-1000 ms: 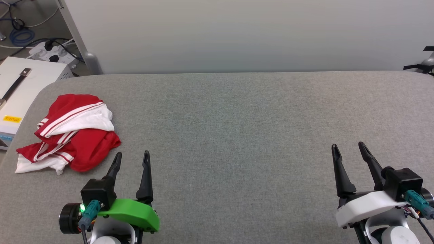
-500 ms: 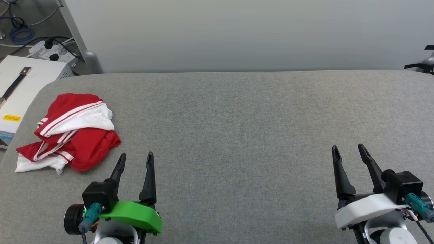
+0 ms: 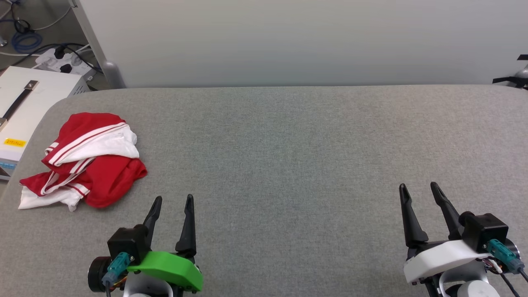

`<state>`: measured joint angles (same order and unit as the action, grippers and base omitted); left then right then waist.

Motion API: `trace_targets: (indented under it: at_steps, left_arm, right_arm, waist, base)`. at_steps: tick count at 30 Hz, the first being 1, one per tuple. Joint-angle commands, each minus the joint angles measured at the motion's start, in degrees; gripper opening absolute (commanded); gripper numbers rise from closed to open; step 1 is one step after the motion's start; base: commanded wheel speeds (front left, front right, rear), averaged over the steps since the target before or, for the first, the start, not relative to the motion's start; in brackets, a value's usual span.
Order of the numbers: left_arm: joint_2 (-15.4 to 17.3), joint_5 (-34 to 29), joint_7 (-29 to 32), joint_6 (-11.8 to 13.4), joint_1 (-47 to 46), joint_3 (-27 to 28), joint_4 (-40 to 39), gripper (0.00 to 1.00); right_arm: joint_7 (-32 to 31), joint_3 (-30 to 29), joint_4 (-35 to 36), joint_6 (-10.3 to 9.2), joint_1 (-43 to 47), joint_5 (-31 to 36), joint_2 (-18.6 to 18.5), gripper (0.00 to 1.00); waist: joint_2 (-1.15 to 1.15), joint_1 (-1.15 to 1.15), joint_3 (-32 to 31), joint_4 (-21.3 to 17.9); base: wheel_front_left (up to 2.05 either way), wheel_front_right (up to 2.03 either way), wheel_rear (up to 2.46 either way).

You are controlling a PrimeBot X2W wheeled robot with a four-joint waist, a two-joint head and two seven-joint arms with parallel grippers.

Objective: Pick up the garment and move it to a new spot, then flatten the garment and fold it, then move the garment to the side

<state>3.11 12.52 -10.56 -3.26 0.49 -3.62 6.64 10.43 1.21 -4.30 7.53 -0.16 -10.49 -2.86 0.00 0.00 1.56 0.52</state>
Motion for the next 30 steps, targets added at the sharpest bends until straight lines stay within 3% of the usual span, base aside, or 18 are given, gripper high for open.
trace_targets:
  at_steps: [1,15,30]
  left_arm:
    - [-0.17,0.51,-0.59,-0.35,-0.43,-0.08,0.29,1.00]
    - [-0.20,2.80,-2.24,-0.59,-1.05,0.35,0.25,1.00]
    - [-0.23,5.72,-4.13,-0.36,-1.85,0.56,0.34,1.00]
  right_arm:
    - [0.77,0.09,-0.26,-0.03,-0.28,-0.85,-0.02,1.00]
    - [2.40,1.26,-0.03,-0.04,-0.32,-2.24,-0.02,1.00]
    - [4.27,4.74,-0.61,-0.04,-0.68,-4.42,-0.02,1.00]
  waist:
    - [0.00,0.00,0.04,0.04]
    - [0.00,0.00,1.02,3.67]
    - [0.00,0.00,2.86,16.89]
  base:
    - [0.00,0.00,0.00]
    - [0.00,0.00,0.00]
    - [0.00,0.00,0.00]
